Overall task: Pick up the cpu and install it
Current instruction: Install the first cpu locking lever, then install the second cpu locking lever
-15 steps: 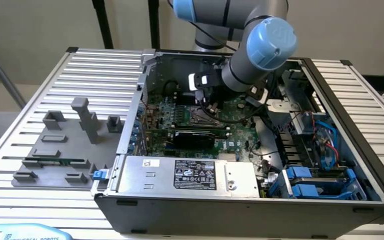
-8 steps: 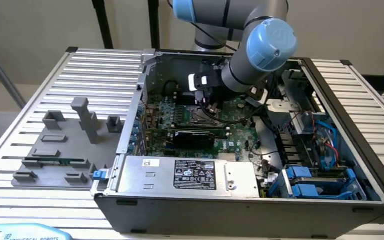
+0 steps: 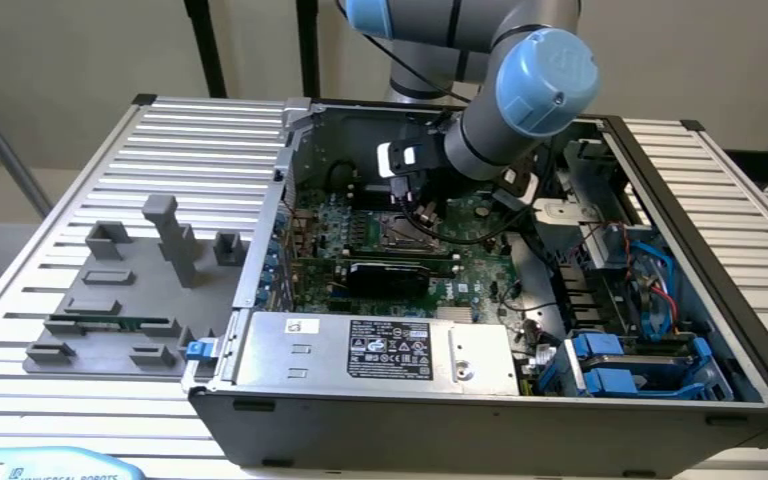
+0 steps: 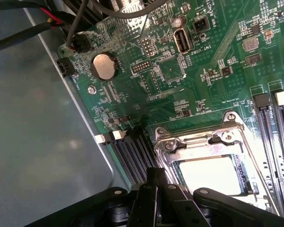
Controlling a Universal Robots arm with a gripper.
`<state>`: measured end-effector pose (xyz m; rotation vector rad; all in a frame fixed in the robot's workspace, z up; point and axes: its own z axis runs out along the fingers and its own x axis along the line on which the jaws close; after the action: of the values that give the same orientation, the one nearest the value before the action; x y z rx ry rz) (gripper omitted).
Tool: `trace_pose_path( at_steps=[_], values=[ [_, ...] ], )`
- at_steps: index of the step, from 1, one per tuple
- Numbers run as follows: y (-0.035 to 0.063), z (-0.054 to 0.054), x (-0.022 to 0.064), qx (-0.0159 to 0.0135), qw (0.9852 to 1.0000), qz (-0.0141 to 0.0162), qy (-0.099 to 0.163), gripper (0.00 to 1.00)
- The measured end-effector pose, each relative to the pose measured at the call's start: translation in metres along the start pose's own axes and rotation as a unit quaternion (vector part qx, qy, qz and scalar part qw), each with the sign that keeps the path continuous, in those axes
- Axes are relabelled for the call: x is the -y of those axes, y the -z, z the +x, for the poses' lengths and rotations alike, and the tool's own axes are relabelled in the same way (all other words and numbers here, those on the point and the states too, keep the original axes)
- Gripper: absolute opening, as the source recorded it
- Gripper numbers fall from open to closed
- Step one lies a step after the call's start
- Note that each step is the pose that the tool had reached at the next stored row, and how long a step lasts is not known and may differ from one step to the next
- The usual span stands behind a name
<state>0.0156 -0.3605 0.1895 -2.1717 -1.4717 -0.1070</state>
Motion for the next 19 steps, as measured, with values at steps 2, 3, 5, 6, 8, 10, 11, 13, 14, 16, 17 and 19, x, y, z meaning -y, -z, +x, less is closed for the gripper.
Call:
trace_pose_path(
  at_steps=[2, 3, 5, 6, 8, 10, 11, 13, 14, 16, 17, 19],
  values=[
    [0.0003, -0.0001, 0.0002, -0.0006, 1.0, 0.0003, 0.0, 0.11],
    [0.0003, -0.0001, 0.0003, -0.0006, 1.0, 0.0003, 0.0, 0.11],
    [0.0004, -0.0001, 0.0003, -0.0006, 1.0, 0.0004, 0.0, 0.11],
    [0.0004, -0.0001, 0.0004, -0.0007, 1.0, 0.0004, 0.0, 0.11],
    [0.0003, -0.0001, 0.0004, -0.0007, 1.0, 0.0004, 0.0, 0.11],
    [0.0004, -0.0001, 0.0004, -0.0007, 1.0, 0.0003, 0.0, 0.11],
    [0.0003, -0.0001, 0.0004, -0.0007, 1.0, 0.0003, 0.0, 0.11],
    [0.0003, -0.0001, 0.0004, -0.0007, 1.0, 0.0004, 0.0, 0.11],
    [0.0003, -0.0001, 0.0004, -0.0007, 1.0, 0.0004, 0.0, 0.11],
    [0.0003, -0.0001, 0.0004, -0.0007, 1.0, 0.0004, 0.0, 0.11],
    [0.0004, -0.0001, 0.0004, -0.0007, 1.0, 0.0004, 0.0, 0.11],
    [0.0004, -0.0002, 0.0004, -0.0007, 1.0, 0.0004, 0.0, 0.11]
  ],
)
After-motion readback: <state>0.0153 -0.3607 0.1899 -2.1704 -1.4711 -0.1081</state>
